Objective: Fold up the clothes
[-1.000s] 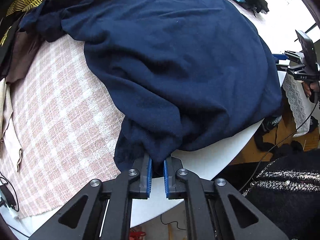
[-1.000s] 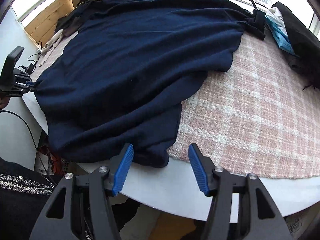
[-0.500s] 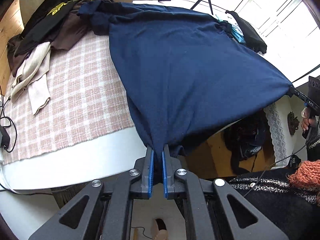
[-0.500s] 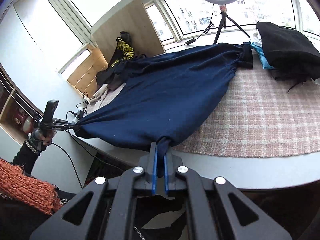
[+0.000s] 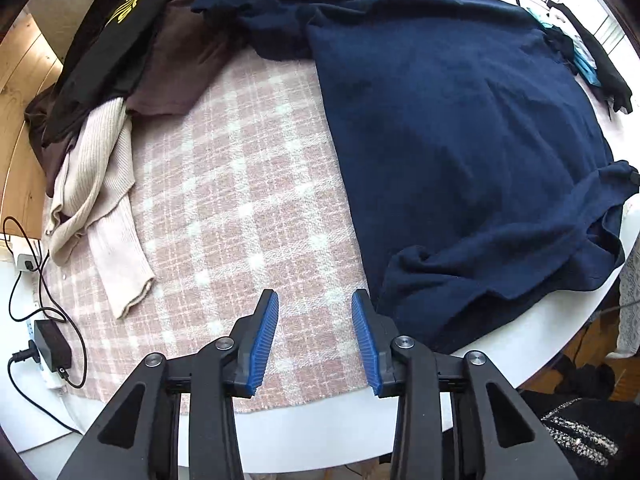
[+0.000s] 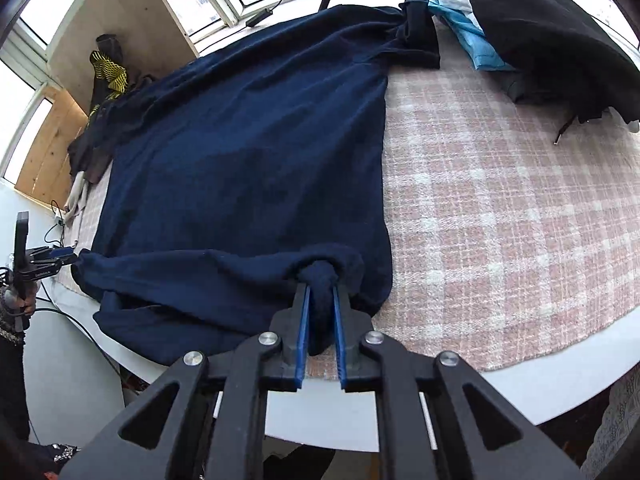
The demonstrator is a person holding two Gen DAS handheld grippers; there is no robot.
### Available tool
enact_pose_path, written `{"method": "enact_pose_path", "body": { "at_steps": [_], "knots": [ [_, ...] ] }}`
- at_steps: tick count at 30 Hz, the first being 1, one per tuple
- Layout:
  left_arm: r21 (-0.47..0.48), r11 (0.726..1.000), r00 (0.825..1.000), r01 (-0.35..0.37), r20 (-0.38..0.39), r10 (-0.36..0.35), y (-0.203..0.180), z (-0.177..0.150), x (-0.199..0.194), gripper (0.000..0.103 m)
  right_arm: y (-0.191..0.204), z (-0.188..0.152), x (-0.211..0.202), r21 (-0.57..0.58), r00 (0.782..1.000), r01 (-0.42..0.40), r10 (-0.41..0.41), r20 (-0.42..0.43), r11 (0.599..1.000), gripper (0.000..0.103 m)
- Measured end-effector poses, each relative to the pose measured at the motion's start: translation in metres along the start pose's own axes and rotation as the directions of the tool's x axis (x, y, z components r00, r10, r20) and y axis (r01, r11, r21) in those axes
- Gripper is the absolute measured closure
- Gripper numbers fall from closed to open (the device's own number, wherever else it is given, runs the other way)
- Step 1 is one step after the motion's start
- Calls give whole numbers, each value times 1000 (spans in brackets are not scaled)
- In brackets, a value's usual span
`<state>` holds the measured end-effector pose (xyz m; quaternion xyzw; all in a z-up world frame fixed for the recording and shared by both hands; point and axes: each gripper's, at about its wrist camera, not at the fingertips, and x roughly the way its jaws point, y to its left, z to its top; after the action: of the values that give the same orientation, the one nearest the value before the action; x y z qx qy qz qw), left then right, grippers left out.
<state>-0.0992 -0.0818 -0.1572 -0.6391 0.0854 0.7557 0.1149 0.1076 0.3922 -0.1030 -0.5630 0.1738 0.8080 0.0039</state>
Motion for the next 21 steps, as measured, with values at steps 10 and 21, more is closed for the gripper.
{"method": "enact_pose_path", "body": {
  "at_steps": [10,21],
  "knots": [
    [24,995,995,101,20,-102,-31,-38,13,65,-8,-25,7,7,998,-6,7,-63,1000,77],
    [-27,990,987,142,81,-139,-25,-53,-46,98,-7,-44,-23,-140,999,3,2,36,990,58]
  ]
}}
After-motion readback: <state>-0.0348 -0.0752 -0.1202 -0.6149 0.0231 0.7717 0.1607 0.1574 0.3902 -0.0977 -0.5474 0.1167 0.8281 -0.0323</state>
